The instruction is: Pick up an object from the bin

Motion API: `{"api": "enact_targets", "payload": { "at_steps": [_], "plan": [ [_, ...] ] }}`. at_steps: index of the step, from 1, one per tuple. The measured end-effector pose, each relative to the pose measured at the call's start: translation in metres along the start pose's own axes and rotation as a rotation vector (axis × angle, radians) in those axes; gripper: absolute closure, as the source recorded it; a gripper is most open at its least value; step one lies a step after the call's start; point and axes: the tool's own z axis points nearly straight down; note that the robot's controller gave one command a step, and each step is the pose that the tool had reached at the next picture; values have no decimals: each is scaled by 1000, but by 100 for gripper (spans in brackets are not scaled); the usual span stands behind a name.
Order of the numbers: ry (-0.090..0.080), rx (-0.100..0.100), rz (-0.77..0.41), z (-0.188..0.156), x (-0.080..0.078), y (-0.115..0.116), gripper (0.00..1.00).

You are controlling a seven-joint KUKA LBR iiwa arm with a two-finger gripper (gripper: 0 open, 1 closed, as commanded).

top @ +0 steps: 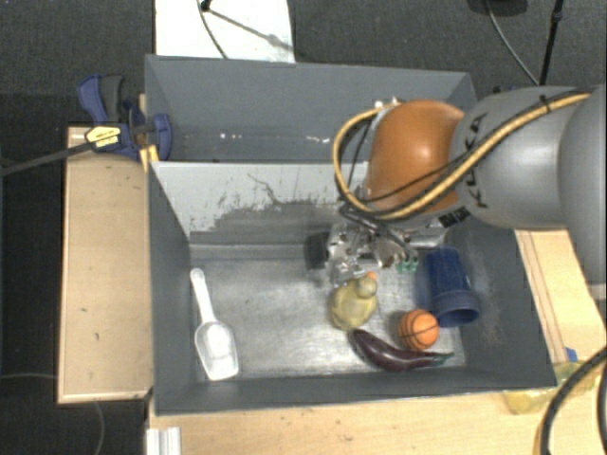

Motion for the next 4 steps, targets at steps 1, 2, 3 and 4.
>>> {"api": "enact_targets", "payload": {
  "at_steps": [1,2,3,4],
  "plan": [
    [-1,1,0,-1,-1,0,100],
    [3,0,-193,-4,24,24,100],
    [5,-1,-293,-21,22,31,100],
    [4,1,74,-25,41,24,0]
  ]
}}
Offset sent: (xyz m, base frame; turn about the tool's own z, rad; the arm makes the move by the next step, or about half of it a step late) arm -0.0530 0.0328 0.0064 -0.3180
